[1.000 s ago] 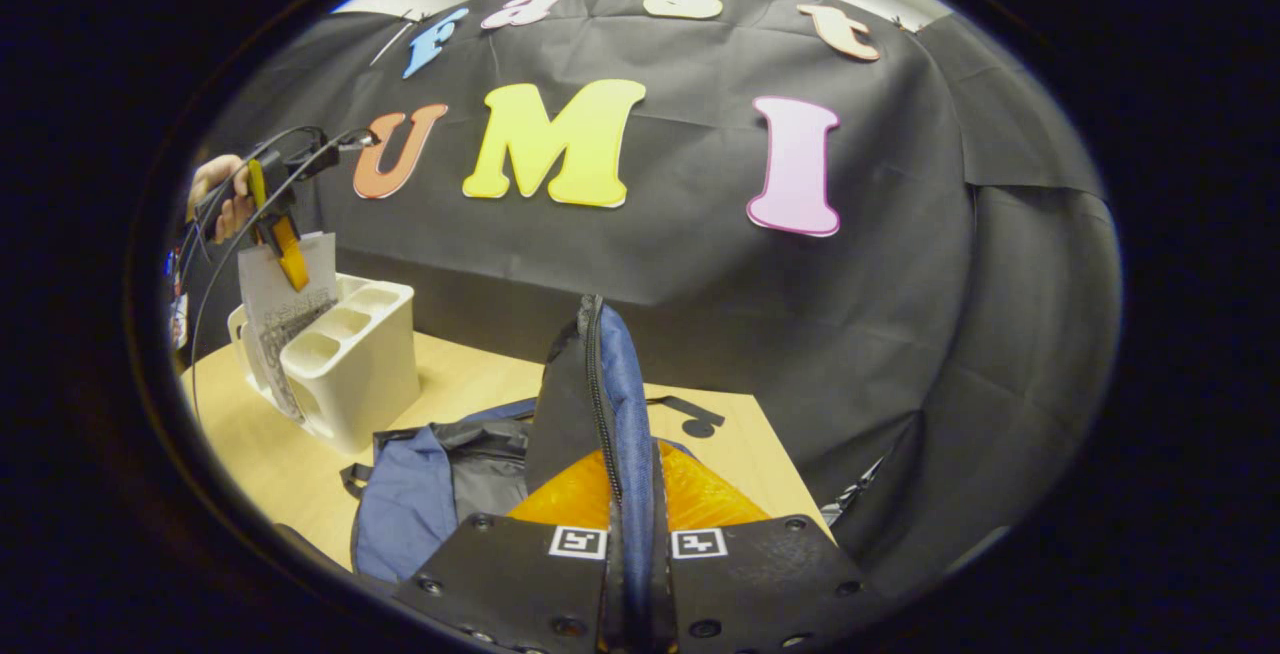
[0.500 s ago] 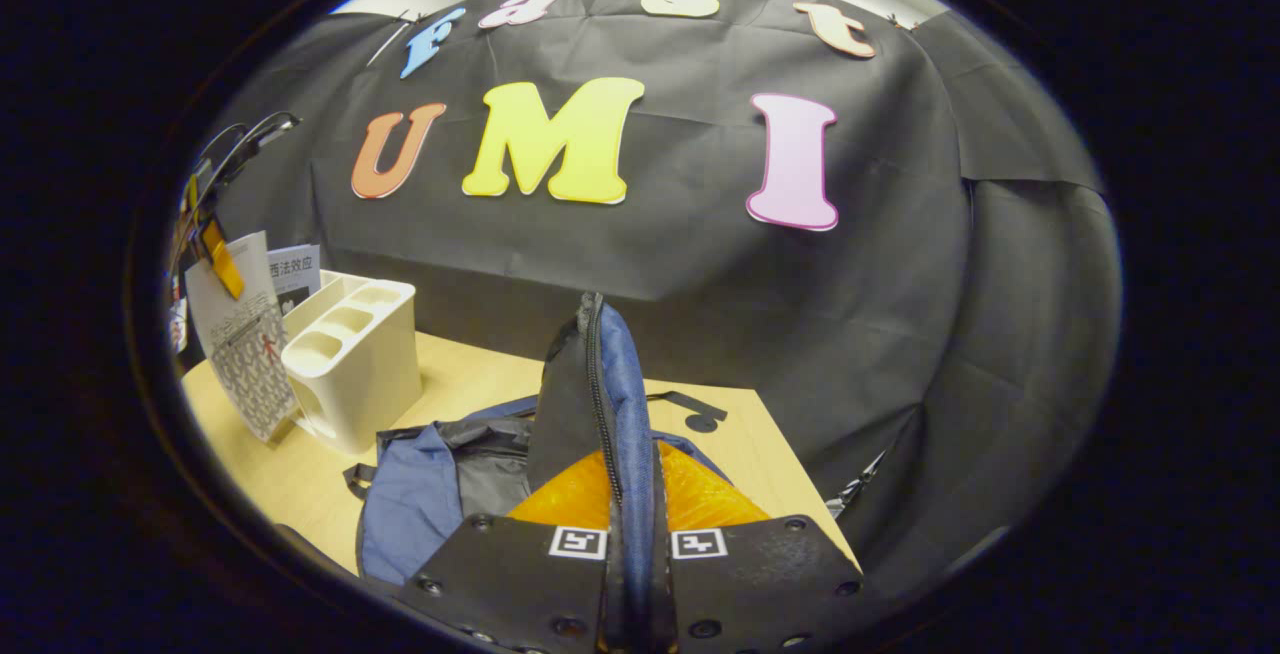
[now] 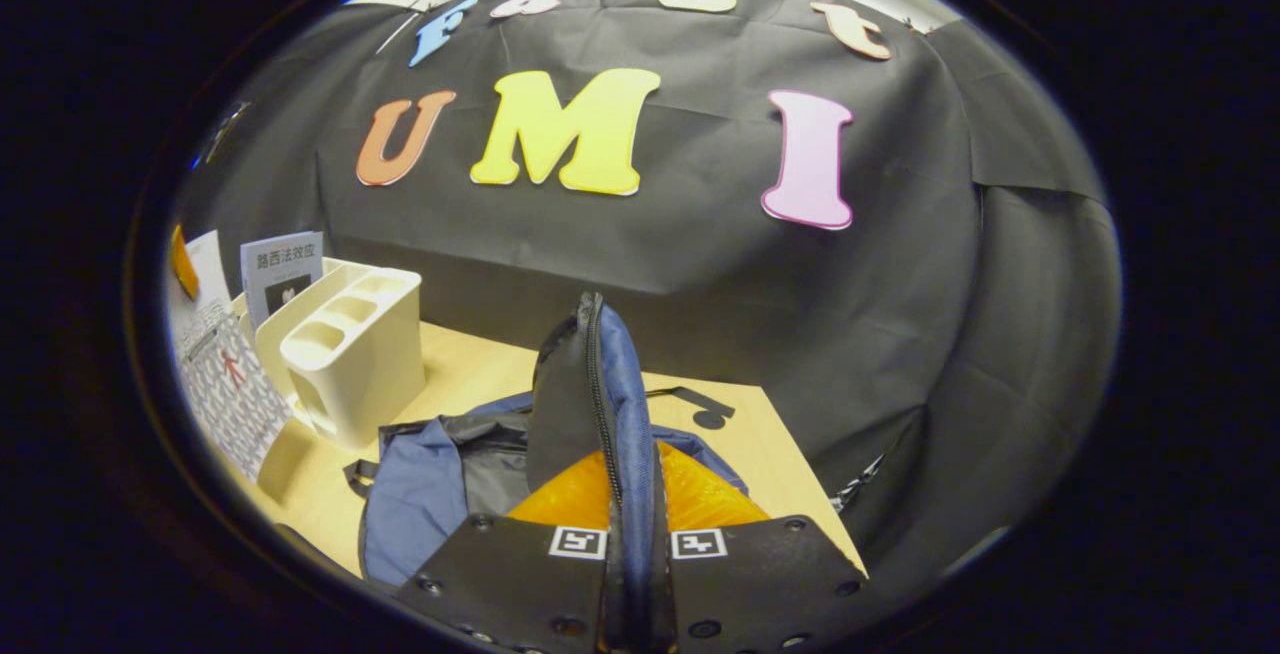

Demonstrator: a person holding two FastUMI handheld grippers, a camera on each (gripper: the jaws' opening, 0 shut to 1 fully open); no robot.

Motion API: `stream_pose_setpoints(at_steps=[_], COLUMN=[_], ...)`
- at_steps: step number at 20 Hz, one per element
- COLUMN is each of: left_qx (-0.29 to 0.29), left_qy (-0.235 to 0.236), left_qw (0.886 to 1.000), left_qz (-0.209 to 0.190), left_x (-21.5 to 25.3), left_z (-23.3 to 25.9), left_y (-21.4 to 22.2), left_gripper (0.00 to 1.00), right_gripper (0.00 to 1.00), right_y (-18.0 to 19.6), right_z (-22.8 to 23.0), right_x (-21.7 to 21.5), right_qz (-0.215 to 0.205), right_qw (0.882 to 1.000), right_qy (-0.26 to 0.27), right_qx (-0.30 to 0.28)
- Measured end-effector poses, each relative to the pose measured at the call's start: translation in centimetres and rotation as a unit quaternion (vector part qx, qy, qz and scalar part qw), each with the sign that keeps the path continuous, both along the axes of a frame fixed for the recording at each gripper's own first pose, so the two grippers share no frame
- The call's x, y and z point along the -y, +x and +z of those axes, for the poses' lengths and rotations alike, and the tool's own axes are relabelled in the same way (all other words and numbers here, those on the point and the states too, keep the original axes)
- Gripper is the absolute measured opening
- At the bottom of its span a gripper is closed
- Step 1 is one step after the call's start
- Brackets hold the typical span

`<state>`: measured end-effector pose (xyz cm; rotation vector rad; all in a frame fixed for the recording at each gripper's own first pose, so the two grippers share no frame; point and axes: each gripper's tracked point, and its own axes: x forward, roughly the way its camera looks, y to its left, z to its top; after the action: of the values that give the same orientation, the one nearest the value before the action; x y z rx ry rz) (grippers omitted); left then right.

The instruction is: Open the schoolbag, grab two books from the bookshelf and put them into the schoolbag.

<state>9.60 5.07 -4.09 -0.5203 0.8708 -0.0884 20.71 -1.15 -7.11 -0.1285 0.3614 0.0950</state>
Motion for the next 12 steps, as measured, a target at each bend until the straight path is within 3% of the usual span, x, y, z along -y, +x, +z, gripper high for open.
stream_pose_setpoints(at_steps=[1, 8, 12], left_qx=[0.001, -0.023, 0.005], left_qy=[-0.014, -0.097, -0.156], left_qw=[1.0, 0.995, 0.987], left_qz=[0.002, 0.021, 0.024], left_x=[0.2, 1.7, 3.4], left_z=[-0.2, -2.0, -0.9], left_y=[-0.3, -1.4, -1.2], left_gripper=[0.46, 0.46, 0.46], right_gripper=[0.07, 0.09, 0.09], right_y=[0.0, 0.1, 0.1], right_z=[0.0, 0.3, 0.4], right_x=[0.0, -0.2, -0.2], right_qz=[-0.001, 0.0, 0.0], right_qw=[1.0, 1.0, 1.0], right_qy=[0.002, -0.013, -0.015], right_qx=[-0.002, -0.005, -0.006])
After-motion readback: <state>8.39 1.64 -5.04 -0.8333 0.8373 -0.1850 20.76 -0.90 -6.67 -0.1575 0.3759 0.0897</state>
